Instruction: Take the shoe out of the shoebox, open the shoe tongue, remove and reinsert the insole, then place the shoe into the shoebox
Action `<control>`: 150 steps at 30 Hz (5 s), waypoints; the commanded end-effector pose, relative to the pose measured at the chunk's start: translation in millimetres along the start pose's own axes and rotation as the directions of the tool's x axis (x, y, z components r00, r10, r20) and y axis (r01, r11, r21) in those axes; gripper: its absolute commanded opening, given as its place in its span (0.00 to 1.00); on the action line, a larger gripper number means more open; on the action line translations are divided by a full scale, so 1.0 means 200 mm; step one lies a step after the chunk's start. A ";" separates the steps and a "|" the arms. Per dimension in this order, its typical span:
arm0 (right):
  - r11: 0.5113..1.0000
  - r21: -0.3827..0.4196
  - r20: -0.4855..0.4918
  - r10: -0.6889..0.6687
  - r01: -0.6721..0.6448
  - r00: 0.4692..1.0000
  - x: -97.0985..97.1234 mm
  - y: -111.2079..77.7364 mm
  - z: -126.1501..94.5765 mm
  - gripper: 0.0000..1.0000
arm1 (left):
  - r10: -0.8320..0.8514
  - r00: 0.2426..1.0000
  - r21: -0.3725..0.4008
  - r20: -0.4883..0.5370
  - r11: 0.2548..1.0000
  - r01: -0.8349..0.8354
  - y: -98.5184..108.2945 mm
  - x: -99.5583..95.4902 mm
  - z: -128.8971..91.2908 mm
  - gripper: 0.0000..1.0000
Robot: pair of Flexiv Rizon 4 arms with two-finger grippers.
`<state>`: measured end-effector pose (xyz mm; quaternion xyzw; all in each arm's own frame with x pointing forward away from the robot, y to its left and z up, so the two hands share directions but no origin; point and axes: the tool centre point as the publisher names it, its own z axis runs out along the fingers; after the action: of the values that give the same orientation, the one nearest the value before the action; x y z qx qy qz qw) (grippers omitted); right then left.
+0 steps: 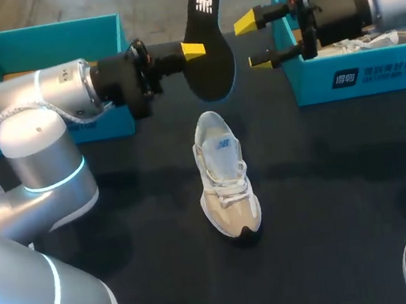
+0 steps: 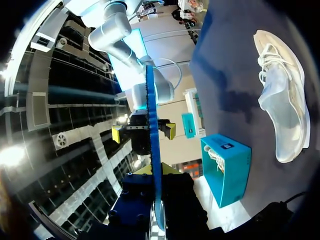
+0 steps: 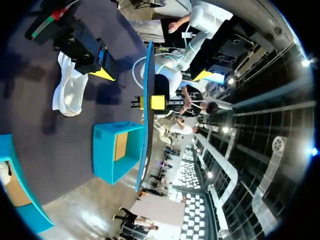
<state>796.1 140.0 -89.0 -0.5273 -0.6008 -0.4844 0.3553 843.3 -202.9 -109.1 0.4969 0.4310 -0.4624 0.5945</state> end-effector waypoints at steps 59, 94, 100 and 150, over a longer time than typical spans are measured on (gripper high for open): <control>1.000 0.015 -0.028 -0.008 0.009 1.000 -0.02 0.00 0.15 0.00 | -0.008 1.000 0.036 0.010 0.999 0.007 0.00 -0.03 0.03 1.00; 0.822 -0.122 0.037 -0.556 0.556 0.830 0.05 0.14 0.16 0.00 | 0.179 0.961 0.432 -0.209 0.899 -0.074 0.04 0.26 -0.38 1.00; 0.822 -0.122 0.037 -0.556 0.556 0.830 0.05 0.14 0.16 0.00 | 0.179 0.961 0.432 -0.209 0.899 -0.074 0.04 0.26 -0.38 1.00; 0.781 -0.112 0.065 -0.612 0.615 0.789 -0.02 0.21 0.20 0.00 | 0.158 0.951 0.516 -0.268 0.857 0.003 0.13 0.32 -0.41 1.00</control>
<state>832.4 168.6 -89.3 -0.3337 -0.7101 -0.6053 0.1344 868.1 -129.1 -177.5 0.7070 0.3674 -0.4471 0.4065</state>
